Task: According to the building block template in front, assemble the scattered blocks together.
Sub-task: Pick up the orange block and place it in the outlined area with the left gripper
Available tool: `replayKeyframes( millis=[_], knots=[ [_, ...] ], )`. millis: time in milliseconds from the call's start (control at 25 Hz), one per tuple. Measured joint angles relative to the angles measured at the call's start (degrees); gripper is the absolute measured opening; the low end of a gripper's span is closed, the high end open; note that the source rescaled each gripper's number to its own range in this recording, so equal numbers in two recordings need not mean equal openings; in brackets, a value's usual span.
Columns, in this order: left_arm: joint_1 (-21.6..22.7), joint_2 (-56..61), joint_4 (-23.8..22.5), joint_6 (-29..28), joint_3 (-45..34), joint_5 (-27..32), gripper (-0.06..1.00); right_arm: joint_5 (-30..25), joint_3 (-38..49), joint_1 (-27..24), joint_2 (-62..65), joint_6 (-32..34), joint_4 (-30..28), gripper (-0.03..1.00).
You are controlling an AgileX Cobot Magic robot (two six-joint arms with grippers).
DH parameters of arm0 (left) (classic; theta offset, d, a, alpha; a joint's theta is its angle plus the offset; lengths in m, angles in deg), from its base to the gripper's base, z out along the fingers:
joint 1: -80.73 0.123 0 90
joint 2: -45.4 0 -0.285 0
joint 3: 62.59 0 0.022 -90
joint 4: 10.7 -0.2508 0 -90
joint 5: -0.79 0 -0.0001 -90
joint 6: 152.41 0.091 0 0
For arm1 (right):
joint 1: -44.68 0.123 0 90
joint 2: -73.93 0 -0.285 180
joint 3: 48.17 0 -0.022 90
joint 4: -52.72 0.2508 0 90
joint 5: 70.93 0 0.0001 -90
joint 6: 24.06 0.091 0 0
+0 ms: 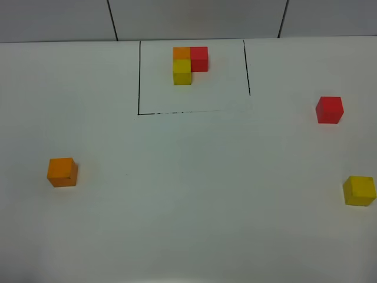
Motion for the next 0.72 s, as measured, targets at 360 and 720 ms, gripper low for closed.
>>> replayKeyframes(
  millis=[360, 720],
  knots=[
    [0.0, -10.2, -3.0, 0.0, 1.2, -10.2, 0.73, 0.0, 0.0, 0.0, 0.0, 0.1, 0.0, 0.80],
    [0.0, -45.2, -3.0, -3.0, 5.9, -16.6, 0.74, 0.0, 0.0, 0.0, 0.0, 0.2, 0.0, 0.80]
  ],
)
